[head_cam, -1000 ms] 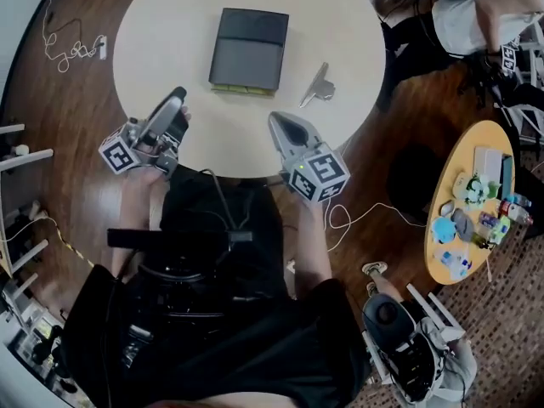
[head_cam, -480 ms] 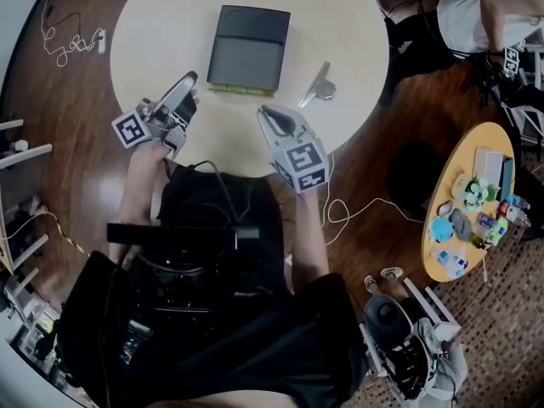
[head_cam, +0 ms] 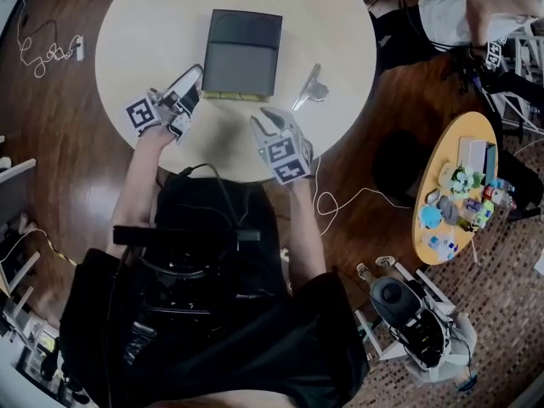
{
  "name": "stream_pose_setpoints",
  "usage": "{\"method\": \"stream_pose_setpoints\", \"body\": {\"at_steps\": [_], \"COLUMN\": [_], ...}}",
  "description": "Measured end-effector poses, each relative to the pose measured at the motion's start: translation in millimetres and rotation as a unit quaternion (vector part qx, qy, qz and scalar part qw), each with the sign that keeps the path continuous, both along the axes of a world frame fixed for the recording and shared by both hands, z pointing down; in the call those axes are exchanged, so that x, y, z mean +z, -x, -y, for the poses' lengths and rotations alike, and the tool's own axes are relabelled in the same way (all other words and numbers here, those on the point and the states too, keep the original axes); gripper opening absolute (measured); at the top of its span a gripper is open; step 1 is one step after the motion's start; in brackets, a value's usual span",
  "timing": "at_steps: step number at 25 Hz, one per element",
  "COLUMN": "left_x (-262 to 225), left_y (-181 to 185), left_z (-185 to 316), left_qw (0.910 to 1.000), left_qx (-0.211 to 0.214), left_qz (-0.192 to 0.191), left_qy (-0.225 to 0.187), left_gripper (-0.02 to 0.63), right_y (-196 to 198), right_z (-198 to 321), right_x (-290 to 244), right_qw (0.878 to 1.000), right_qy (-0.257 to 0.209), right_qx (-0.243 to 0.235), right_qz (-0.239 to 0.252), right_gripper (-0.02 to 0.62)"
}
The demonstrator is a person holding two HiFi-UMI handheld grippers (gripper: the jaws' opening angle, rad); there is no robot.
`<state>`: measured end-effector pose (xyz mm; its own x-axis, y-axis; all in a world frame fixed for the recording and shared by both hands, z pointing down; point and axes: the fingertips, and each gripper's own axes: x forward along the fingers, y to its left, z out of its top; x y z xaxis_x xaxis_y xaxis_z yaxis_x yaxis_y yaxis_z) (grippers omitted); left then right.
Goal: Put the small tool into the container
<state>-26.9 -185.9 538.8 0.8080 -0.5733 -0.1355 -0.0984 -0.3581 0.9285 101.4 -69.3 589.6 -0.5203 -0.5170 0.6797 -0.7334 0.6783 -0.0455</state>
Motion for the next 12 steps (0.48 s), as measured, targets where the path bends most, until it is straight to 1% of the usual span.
{"method": "stream_pose_setpoints", "body": {"at_steps": [2, 6, 9, 12], "left_x": [17.1, 40.4, 52.7, 52.0], "left_y": [-4.6, -16.6, -21.0, -25.4], "left_z": [7.1, 14.7, 15.9, 17.2], "left_qw": [0.9999, 0.9986, 0.9974, 0.9973], "left_qx": [0.005, 0.031, 0.040, 0.048], "left_qz": [0.012, 0.037, 0.051, 0.047], "left_qy": [0.010, 0.022, 0.030, 0.028], "left_gripper": [0.138, 0.138, 0.134, 0.130], "right_y": [3.3, 15.1, 21.2, 24.5], "right_z": [3.1, 16.1, 23.6, 28.1], "right_x": [16.1, 40.9, 56.4, 69.9], "right_qw": [0.999, 0.993, 0.988, 0.982], "right_qy": [0.008, 0.011, 0.014, 0.019], "right_qx": [-0.020, -0.056, -0.076, -0.101], "right_qz": [-0.035, -0.102, -0.132, -0.158], "right_gripper": [0.110, 0.110, 0.112, 0.112]}}
